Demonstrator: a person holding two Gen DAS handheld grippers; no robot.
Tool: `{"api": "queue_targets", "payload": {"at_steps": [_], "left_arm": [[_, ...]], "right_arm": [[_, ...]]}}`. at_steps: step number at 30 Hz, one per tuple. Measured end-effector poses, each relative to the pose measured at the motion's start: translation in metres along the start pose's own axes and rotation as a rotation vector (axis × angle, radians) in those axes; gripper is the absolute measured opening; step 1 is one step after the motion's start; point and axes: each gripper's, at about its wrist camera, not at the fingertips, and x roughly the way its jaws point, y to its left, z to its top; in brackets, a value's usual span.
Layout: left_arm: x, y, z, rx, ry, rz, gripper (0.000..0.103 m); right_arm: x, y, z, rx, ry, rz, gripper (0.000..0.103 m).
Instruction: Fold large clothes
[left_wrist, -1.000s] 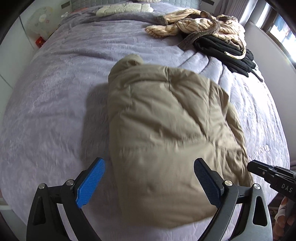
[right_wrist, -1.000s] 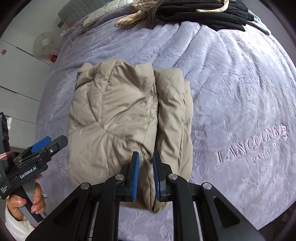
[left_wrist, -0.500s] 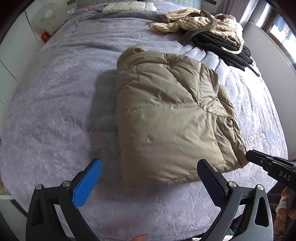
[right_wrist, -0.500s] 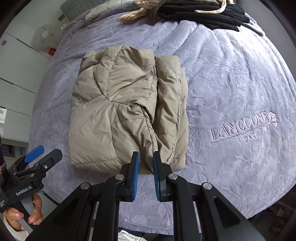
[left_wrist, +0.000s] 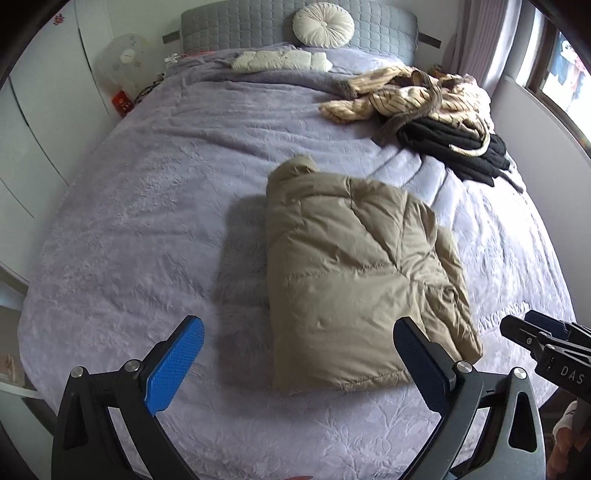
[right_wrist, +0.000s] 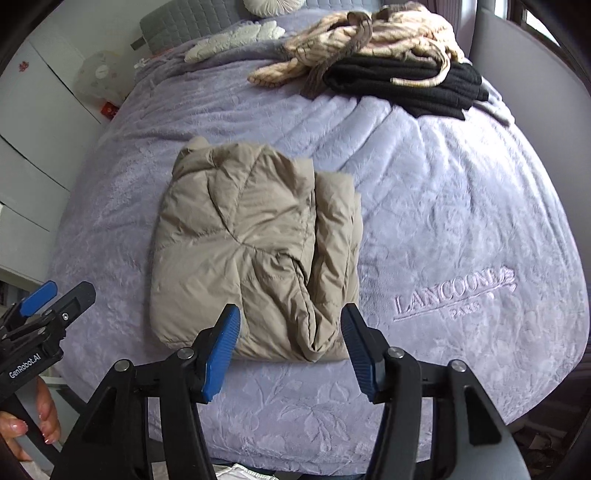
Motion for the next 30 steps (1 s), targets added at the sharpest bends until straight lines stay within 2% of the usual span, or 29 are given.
{"api": "queue_targets", "payload": {"at_steps": [3,6,9,10,13,30], "left_arm": [[-0.011,0.001,0.006,-0.015,-0.016,-0.007,0.103],[-0.021,-0.001,0.006,-0.018,-0.046,0.013,0.103],[-0.027,-0.002,0.006,-0.021,-0.059,0.017,0.103],[-0.029,-0.002,0.007,-0.024,-0.063,0.018,0.103],[-0.032,-0.002,0.005,-0.032,-0.076,0.035,0.103],[-0.037,0.000,-0.005,-0.045,-0.090,0.073,0.103]], "right_arm": [[-0.013,0.007,0.006,-0.017,-0.050,-0.019,0.081],[-0.023,0.012,0.009,-0.031,-0.109,-0.043,0.084],[-0.031,0.012,0.009,-0.020,-0.178,-0.049,0.093],[-0.033,0.011,0.010,-0.012,-0.192,-0.052,0.103],[-0.027,0.009,0.018,0.001,-0.198,-0.088,0.103],[-0.024,0.022,0.008,-0.015,-0.211,-0.125,0.103]]}}
